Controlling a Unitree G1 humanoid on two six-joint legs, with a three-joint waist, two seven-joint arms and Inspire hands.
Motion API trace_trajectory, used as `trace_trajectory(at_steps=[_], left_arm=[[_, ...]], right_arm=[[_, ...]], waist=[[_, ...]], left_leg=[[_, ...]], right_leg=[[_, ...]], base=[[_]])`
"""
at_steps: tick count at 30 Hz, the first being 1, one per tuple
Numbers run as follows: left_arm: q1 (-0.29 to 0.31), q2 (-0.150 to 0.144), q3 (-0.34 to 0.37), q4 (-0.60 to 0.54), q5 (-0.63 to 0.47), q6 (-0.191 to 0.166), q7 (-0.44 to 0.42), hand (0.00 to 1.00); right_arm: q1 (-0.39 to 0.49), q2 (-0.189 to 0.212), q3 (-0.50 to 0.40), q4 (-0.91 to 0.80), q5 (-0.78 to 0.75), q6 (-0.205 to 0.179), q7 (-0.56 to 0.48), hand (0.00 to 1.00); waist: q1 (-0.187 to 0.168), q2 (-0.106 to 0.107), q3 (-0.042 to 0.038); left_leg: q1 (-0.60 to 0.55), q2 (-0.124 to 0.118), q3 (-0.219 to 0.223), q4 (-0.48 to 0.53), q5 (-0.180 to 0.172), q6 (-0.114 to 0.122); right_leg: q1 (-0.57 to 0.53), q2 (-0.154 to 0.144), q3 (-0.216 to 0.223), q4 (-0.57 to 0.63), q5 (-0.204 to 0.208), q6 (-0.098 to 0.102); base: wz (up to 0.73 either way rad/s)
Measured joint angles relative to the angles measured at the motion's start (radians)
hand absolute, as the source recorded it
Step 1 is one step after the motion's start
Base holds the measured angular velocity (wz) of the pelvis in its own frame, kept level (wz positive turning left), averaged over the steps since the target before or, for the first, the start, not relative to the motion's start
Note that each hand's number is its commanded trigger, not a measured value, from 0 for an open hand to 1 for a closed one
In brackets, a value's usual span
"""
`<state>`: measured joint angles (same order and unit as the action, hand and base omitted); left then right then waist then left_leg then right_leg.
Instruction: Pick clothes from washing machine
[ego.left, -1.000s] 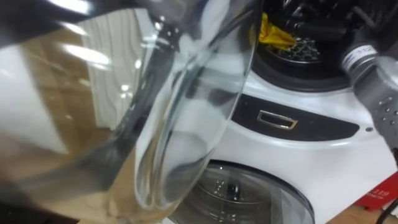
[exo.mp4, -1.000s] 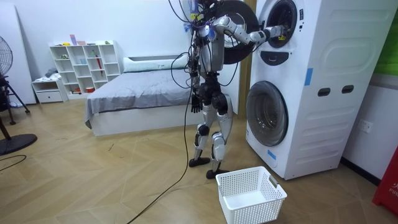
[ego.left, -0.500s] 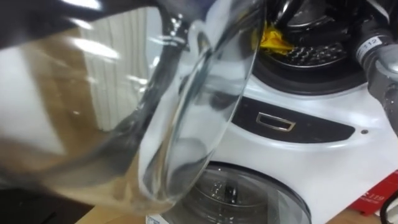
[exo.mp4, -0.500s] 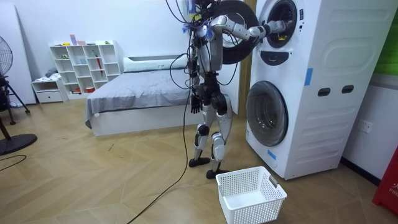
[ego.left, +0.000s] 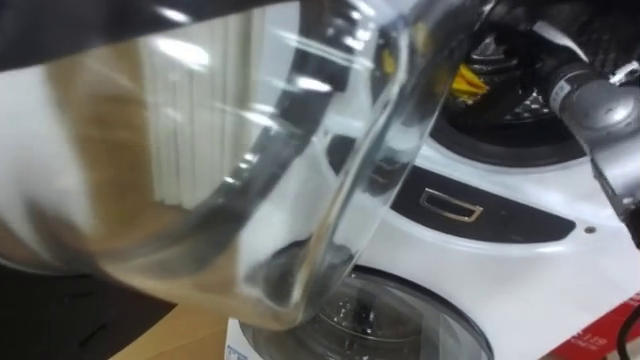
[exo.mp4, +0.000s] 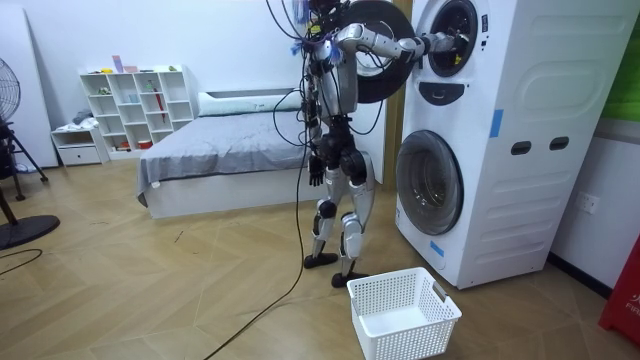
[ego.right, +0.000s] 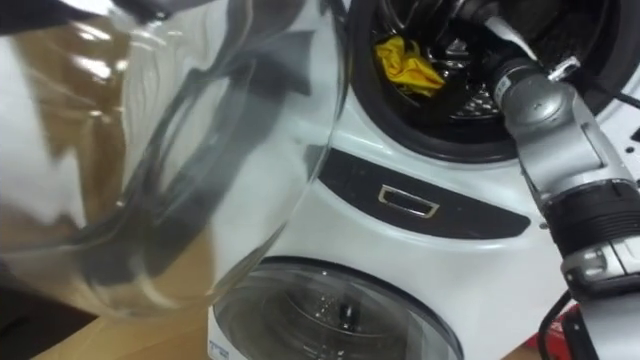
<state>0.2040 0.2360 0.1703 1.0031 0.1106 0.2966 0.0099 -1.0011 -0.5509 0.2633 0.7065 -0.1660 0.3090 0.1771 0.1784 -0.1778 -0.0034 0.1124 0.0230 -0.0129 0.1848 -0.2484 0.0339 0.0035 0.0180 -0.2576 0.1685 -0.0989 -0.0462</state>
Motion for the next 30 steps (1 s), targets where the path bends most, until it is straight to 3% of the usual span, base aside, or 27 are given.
trace_trajectory(at_steps=[3,12,13,14,16,24,30], left_arm=[[-0.005,0.003,-0.001,0.008,0.000,0.001,0.000,0.00],[-0.021,0.008,-0.019,0.007,-0.001,0.001,0.002,0.00],[-0.022,0.008,-0.020,0.007,-0.001,0.001,0.002,0.00],[-0.023,0.009,-0.023,0.007,-0.001,0.001,0.001,0.00],[-0.024,0.009,-0.029,0.007,0.001,0.001,0.001,0.00],[-0.039,0.028,-0.075,0.041,0.002,0.002,-0.002,0.00],[-0.045,0.030,-0.079,0.043,0.002,0.002,0.000,0.00]], right_arm=[[0.000,-0.002,0.017,0.001,-0.017,0.000,0.015,0.00],[-0.001,-0.006,0.028,-0.011,-0.116,0.000,0.027,0.00],[-0.002,-0.006,0.028,-0.014,-0.120,0.000,0.026,0.06],[-0.002,-0.006,0.029,-0.015,-0.130,0.000,0.027,0.16],[-0.002,-0.003,0.029,-0.020,-0.148,0.001,0.029,1.00],[0.002,-0.002,0.087,-0.043,-0.159,0.020,0.105,1.00],[0.002,-0.001,0.087,-0.011,-0.189,0.041,0.087,1.00]], waist=[[0.012,-0.004,0.0068],[0.050,-0.001,0.0075],[0.051,-0.001,0.0075],[0.052,0.000,0.0076],[0.053,0.003,0.0076],[0.056,0.020,0.0081],[0.072,0.019,0.0085]], left_leg=[[0.002,-0.001,0.001,-0.008,0.000,-0.001],[0.003,-0.001,-0.003,-0.016,0.001,-0.003],[0.003,-0.001,-0.003,-0.016,0.001,-0.003],[0.002,-0.001,-0.003,-0.016,0.001,-0.003],[0.002,-0.001,-0.003,-0.017,0.001,-0.003],[0.022,0.001,-0.003,-0.020,0.003,-0.006],[0.022,0.002,-0.004,-0.022,0.005,-0.010]], right_leg=[[0.001,0.001,0.004,0.000,0.000,0.000],[-0.001,0.004,0.003,0.000,0.001,-0.002],[-0.001,0.004,0.003,0.000,0.001,-0.002],[0.000,0.004,0.005,0.000,0.001,-0.002],[0.000,0.004,0.006,0.000,0.001,-0.002],[0.017,0.005,0.004,0.001,0.001,-0.003],[0.015,0.006,0.004,0.001,0.005,-0.008]], base=[[-0.04],[0.00],[0.00],[0.00],[0.00],[0.00],[0.00]])
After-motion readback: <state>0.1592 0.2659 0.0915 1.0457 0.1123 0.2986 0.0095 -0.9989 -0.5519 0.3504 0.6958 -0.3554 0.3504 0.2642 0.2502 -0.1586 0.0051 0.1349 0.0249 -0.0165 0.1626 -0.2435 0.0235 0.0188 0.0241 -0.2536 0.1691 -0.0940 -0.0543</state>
